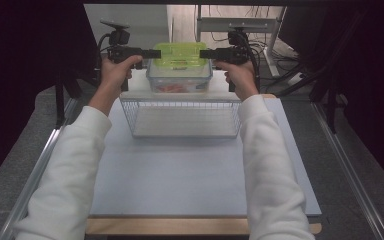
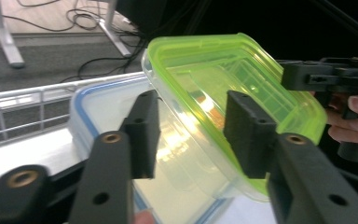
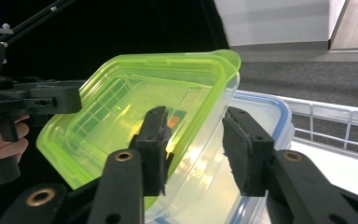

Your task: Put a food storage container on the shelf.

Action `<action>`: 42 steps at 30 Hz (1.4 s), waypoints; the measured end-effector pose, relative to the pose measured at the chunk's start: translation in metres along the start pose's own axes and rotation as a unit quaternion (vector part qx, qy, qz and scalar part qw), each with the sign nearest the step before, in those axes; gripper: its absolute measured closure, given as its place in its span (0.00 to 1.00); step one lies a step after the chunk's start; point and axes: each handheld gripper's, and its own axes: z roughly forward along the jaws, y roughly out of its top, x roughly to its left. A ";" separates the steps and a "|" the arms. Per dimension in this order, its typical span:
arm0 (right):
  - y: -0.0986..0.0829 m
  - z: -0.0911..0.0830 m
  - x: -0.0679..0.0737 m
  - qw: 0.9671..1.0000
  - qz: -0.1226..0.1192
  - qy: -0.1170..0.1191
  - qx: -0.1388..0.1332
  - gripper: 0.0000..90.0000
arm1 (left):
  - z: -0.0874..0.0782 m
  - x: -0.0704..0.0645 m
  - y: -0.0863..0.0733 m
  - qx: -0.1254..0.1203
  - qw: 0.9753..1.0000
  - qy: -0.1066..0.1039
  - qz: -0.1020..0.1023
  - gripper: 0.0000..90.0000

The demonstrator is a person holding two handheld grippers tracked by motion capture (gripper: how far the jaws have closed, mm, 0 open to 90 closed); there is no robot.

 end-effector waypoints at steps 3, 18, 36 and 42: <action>0.000 0.001 -0.001 1.000 0.011 -0.007 -0.007 0.55 | -0.001 0.000 0.000 -0.009 1.000 0.004 0.001 0.46; -0.023 -0.054 0.004 0.998 -0.008 -0.004 -0.065 0.50 | -0.044 -0.013 -0.032 -0.053 0.998 -0.007 0.038 0.30; -0.060 -0.059 0.006 0.998 -0.028 0.008 -0.062 0.46 | -0.013 -0.029 -0.058 -0.012 0.994 -0.023 0.107 1.00; -0.065 -0.062 0.003 0.998 -0.032 0.007 -0.057 0.46 | -0.005 -0.029 -0.057 -0.015 0.994 -0.028 0.101 0.99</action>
